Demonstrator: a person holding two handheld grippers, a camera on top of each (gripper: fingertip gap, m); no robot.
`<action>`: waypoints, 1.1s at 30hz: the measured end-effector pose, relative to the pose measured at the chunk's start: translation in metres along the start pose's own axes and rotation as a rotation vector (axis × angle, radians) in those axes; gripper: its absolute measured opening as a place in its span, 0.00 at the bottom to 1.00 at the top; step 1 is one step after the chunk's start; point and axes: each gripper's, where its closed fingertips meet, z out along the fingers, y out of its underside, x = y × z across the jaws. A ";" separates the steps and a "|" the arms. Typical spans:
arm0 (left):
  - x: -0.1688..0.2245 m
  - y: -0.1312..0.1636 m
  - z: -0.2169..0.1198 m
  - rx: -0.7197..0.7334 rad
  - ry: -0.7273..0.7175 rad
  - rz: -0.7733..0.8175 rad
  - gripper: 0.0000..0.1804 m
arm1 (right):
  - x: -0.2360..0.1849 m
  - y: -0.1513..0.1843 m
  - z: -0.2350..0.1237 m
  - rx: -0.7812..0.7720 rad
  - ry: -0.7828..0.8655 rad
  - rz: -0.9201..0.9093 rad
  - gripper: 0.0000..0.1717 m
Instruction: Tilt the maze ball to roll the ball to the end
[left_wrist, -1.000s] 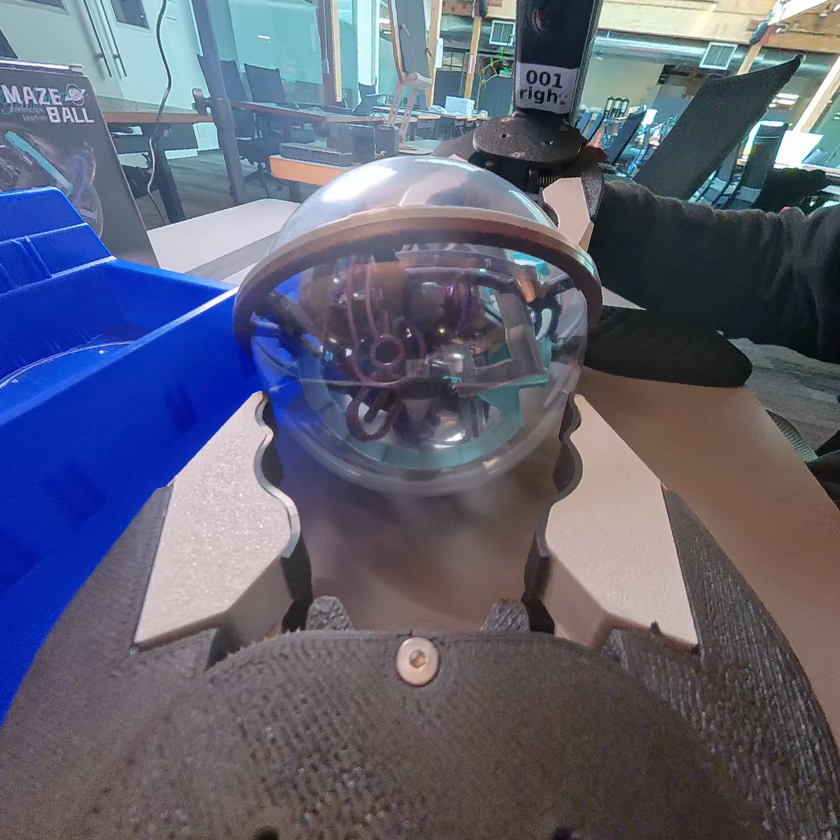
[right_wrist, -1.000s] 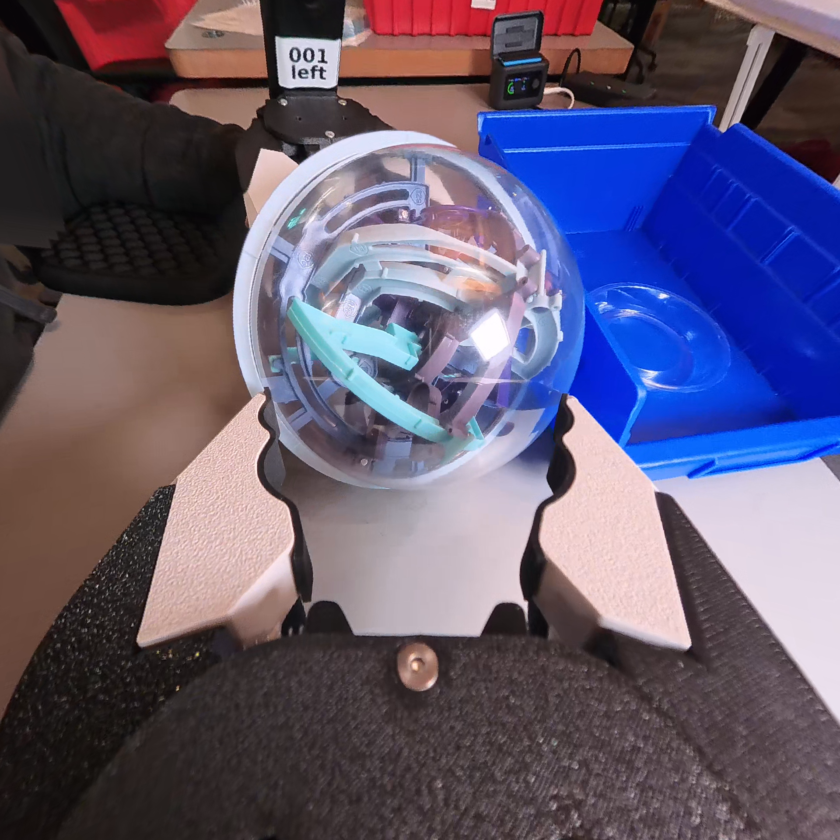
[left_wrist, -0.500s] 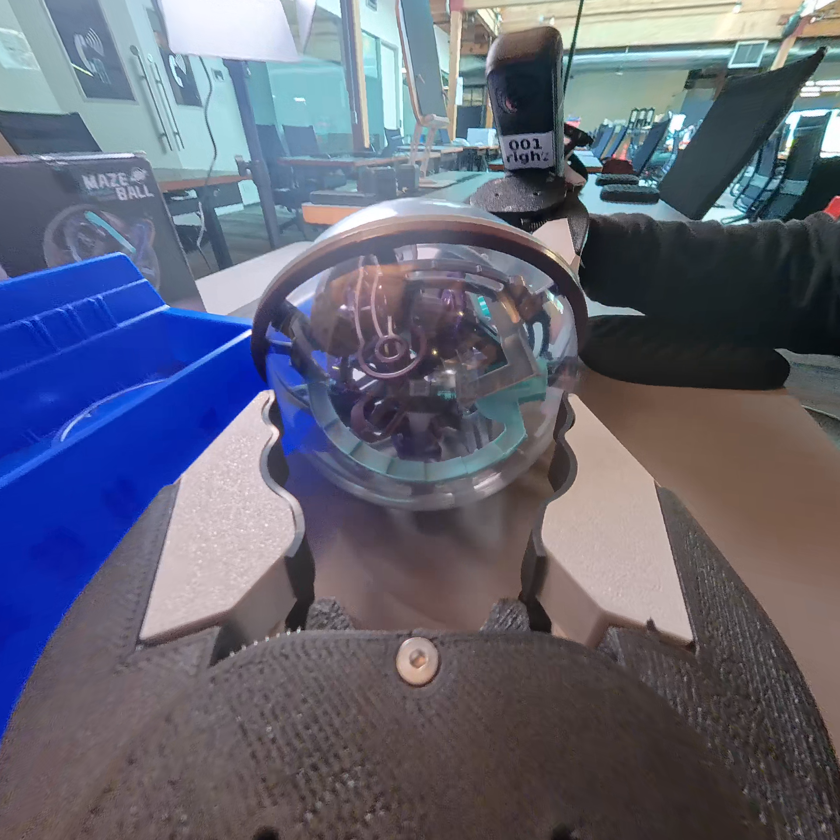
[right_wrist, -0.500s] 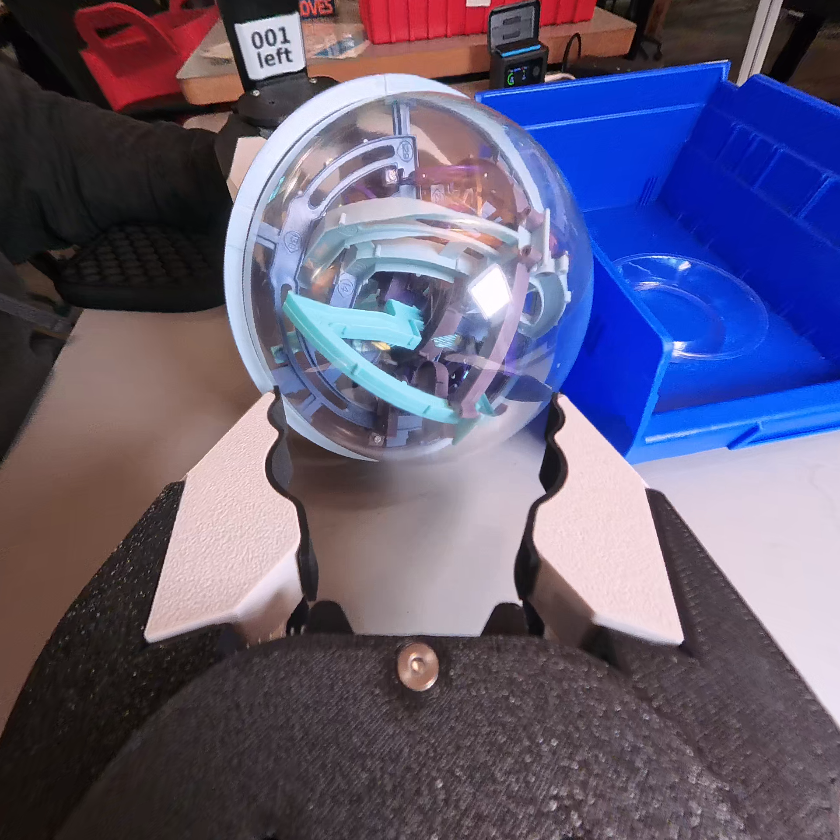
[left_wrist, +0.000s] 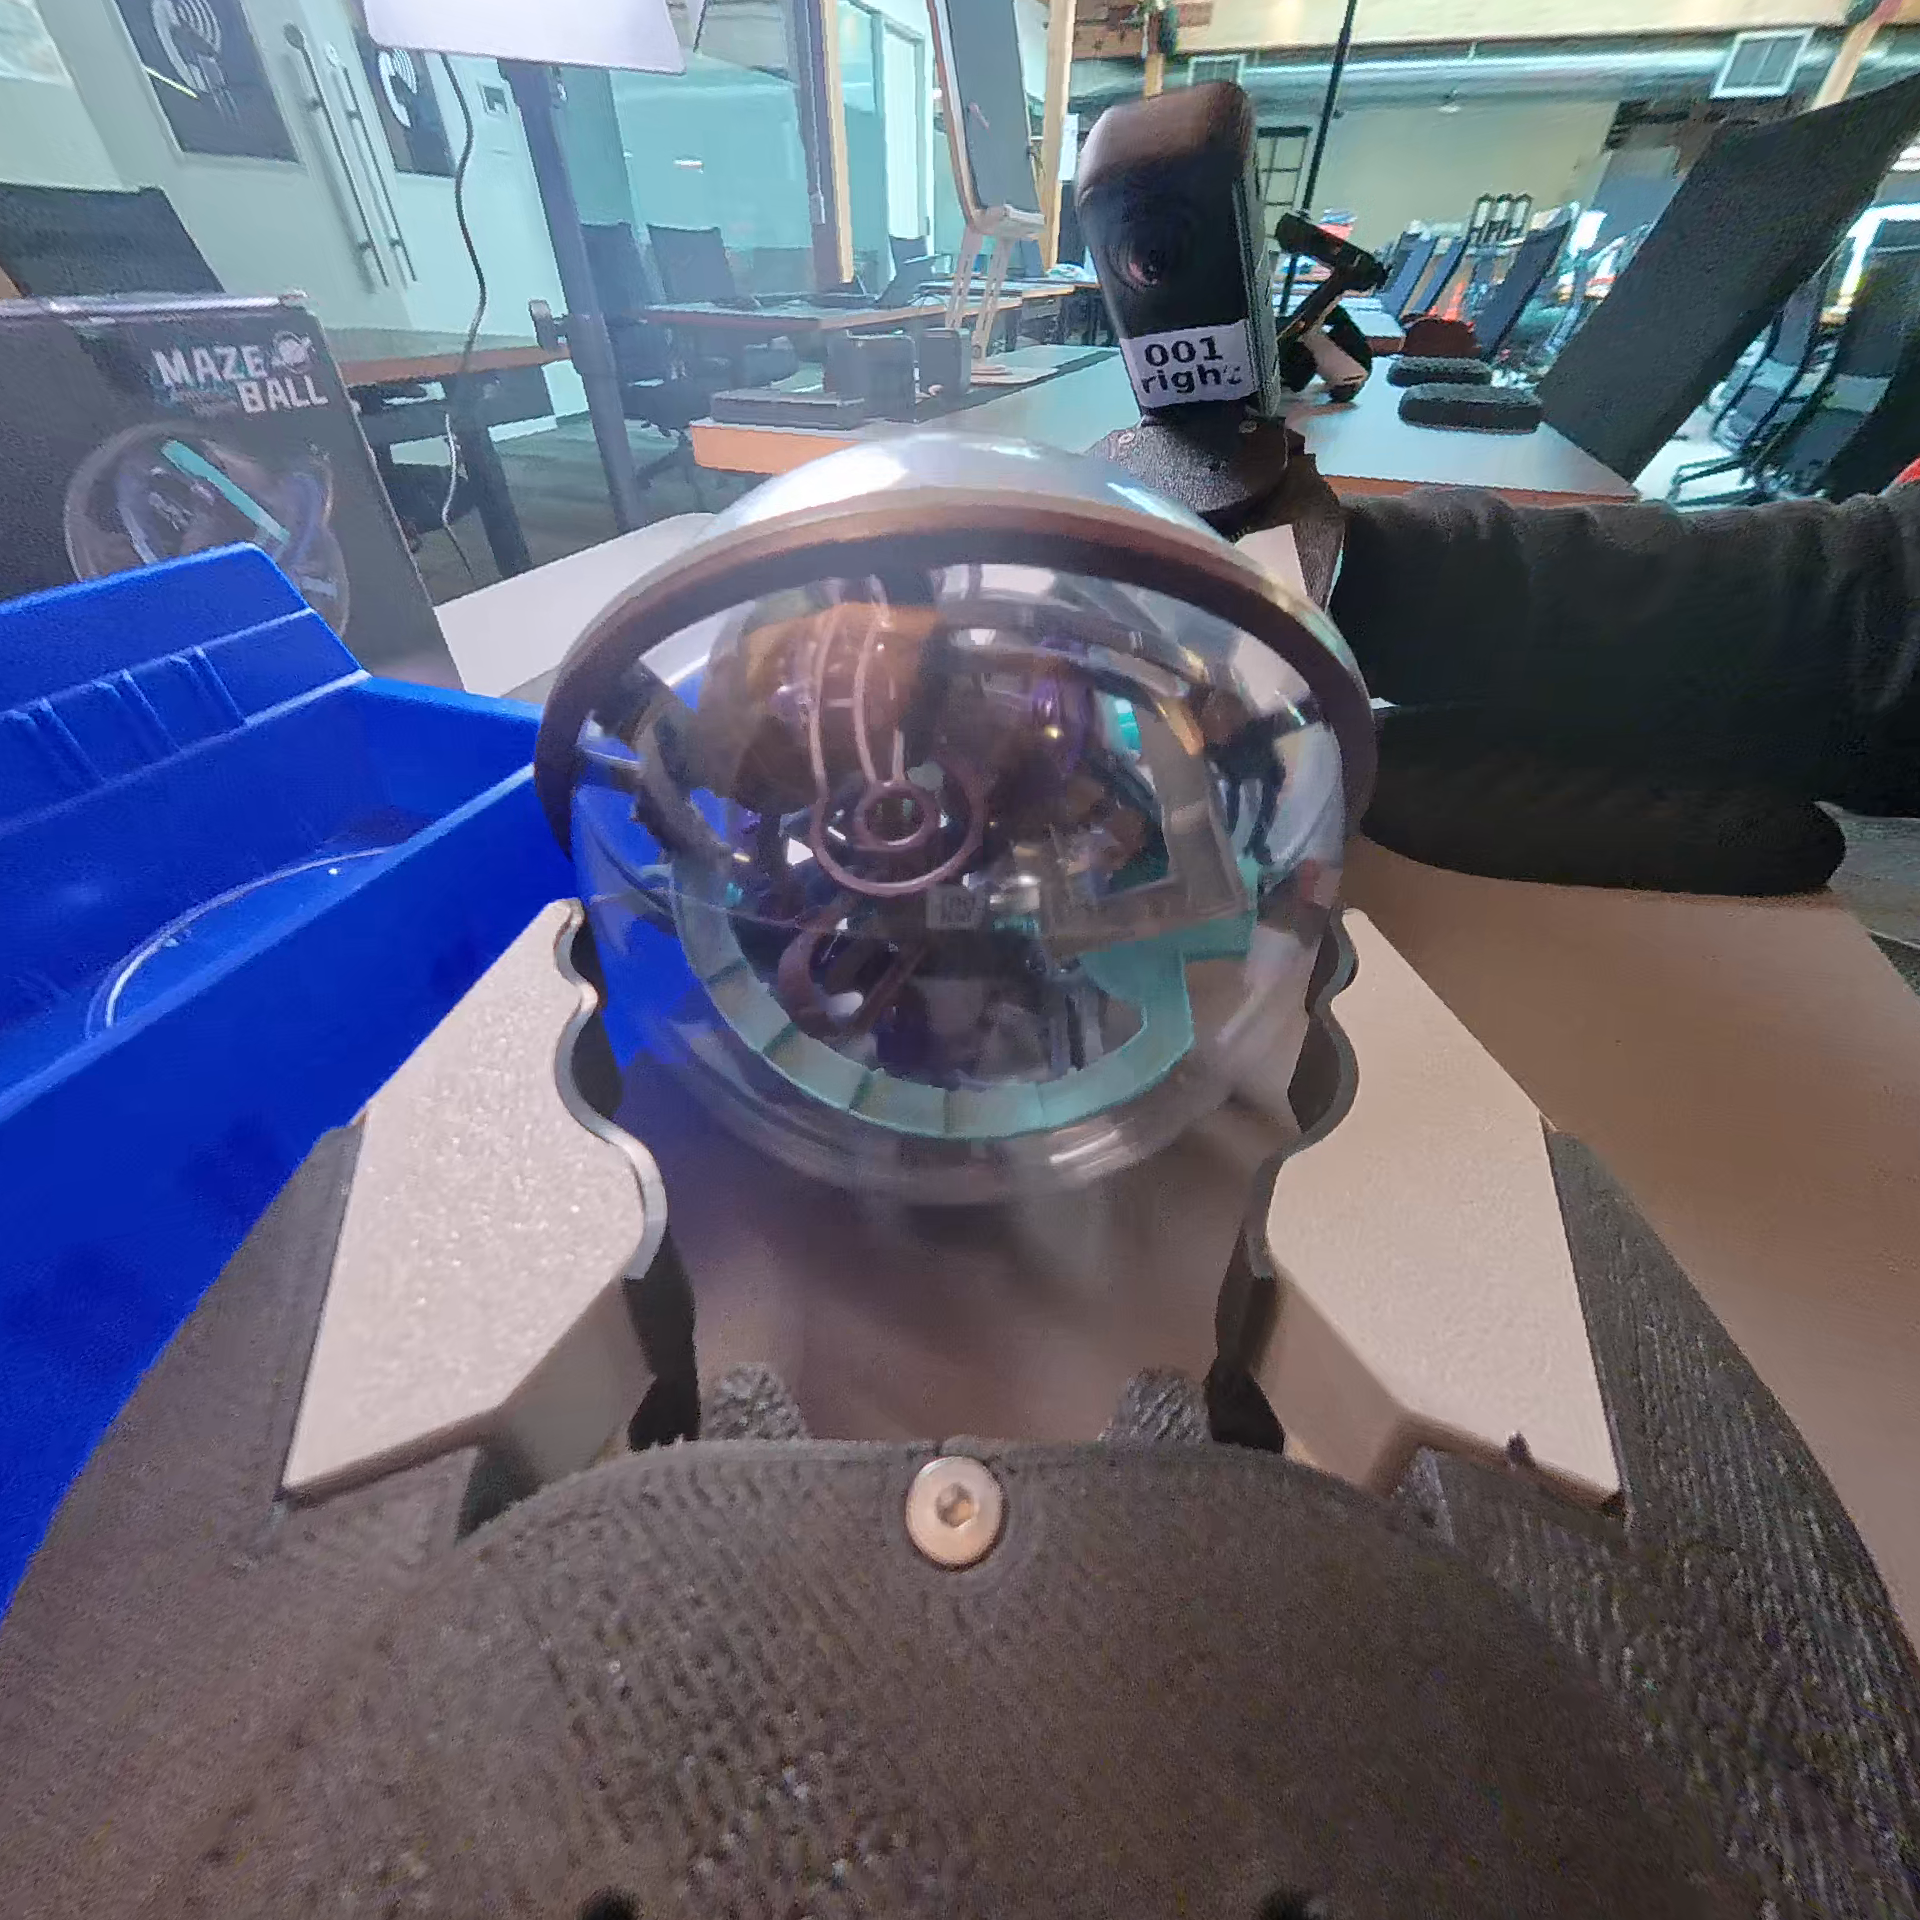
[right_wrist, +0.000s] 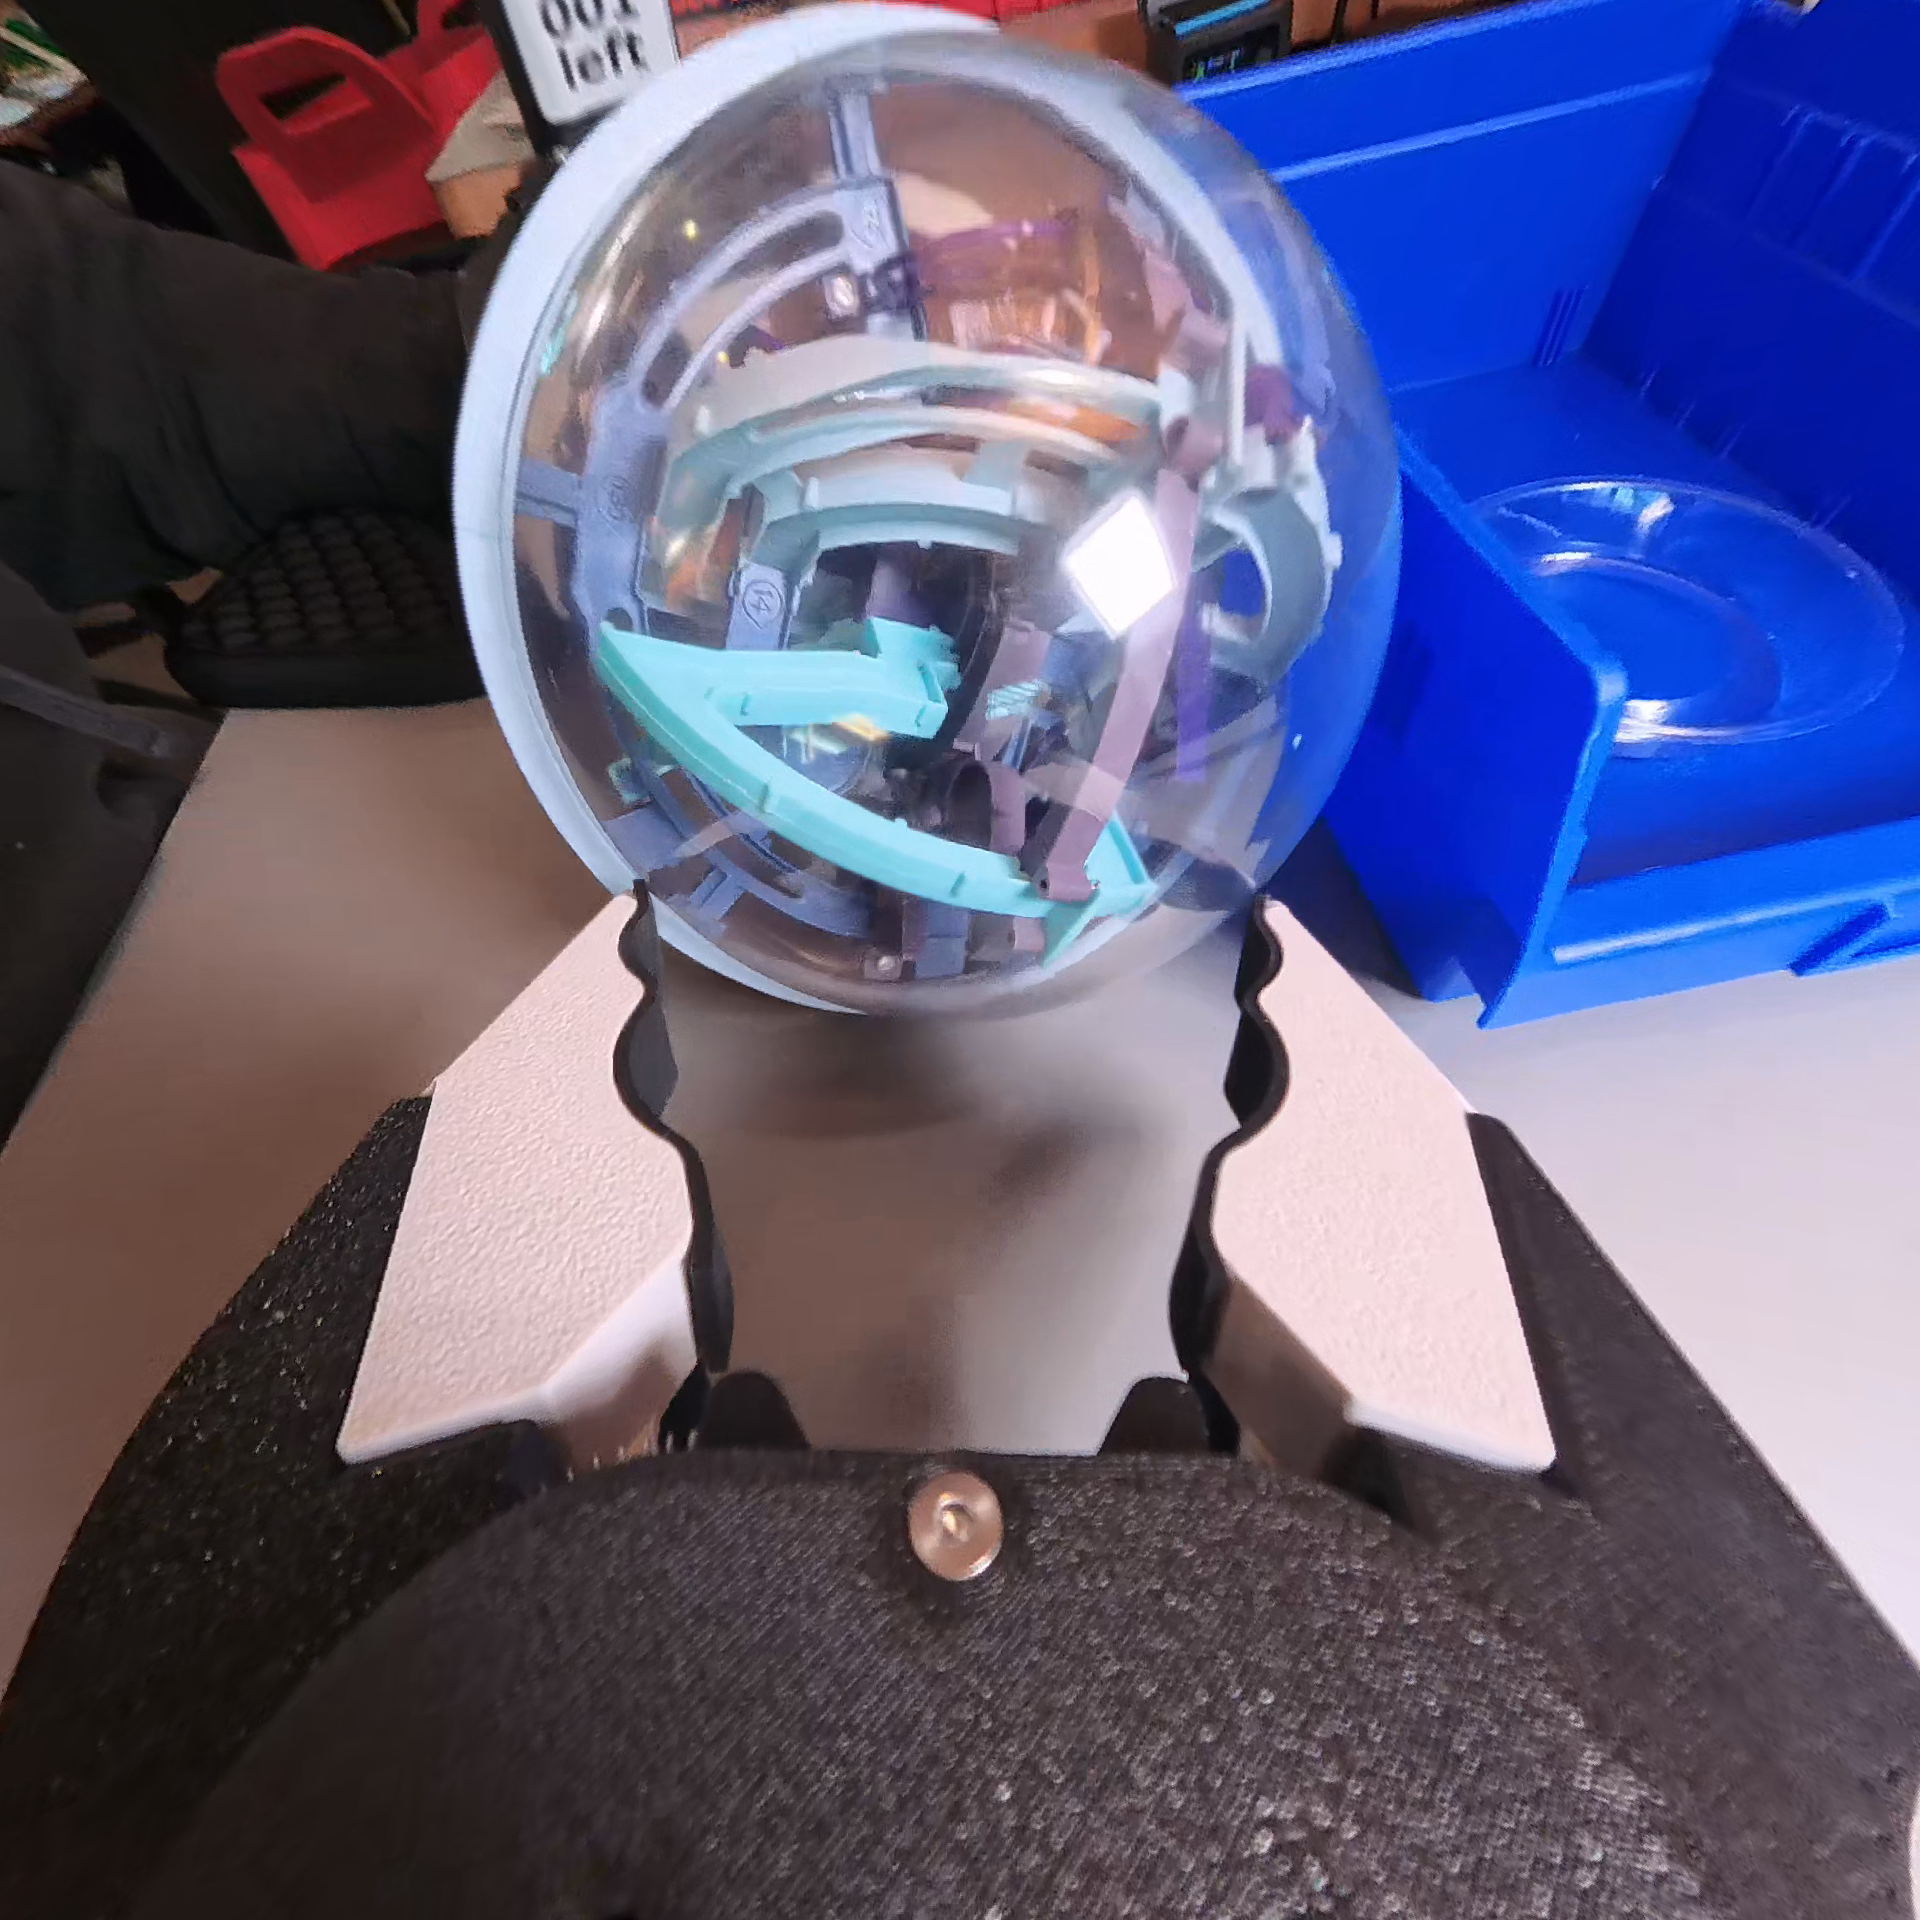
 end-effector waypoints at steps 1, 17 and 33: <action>0.001 -0.003 0.000 0.005 -0.007 0.006 0.73 | 0.001 0.003 0.000 -0.017 0.006 -0.004 0.63; 0.007 -0.020 0.007 0.041 -0.016 -0.005 0.67 | 0.000 -0.023 -0.016 0.061 0.082 -0.080 0.71; -0.006 0.005 0.002 -0.017 0.034 -0.021 0.77 | 0.001 -0.010 0.006 0.130 -0.119 0.167 0.64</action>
